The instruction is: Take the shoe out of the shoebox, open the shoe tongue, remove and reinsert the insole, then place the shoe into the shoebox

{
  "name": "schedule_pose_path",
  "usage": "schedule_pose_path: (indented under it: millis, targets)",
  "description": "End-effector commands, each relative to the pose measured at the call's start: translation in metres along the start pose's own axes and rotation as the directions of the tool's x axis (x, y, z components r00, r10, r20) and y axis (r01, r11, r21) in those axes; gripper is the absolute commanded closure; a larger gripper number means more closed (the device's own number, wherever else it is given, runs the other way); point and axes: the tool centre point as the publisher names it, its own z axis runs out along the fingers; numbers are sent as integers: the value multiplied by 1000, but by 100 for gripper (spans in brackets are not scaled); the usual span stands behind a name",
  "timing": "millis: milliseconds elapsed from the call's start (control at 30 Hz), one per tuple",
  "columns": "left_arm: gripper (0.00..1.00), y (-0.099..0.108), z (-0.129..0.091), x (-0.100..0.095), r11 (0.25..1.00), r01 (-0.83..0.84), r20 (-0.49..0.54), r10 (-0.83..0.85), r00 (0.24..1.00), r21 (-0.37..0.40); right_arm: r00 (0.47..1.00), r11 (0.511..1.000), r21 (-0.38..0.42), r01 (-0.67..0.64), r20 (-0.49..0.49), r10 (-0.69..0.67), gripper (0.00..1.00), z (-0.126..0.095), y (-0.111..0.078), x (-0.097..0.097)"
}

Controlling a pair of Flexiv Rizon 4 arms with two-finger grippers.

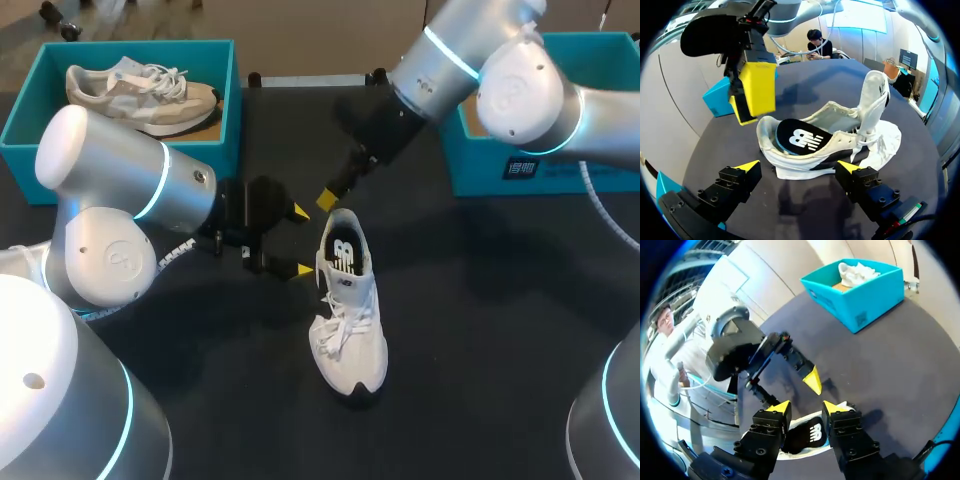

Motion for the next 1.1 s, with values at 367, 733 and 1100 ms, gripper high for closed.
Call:
schedule_pose_path:
  millis: [367, 733, 1100]
  targets:
    - [0, 0, 0, 1, 1000, 0, 2, 0, 1000, 0, 959, 985, 17, -172, 233, 164, 100, -37, -20, 2]
    - [0, 0, 0, 1, 1000, 0, 2, 0, 1000, 0, 952, 988, -15, -155, 267, 154, 100, -41, -18, 4]
    - [0, -2, -6, 0, 1000, -17, -19, 17, 1000, 2, 924, 976, -32, -216, 316, 215, 100, -41, -22, -1]
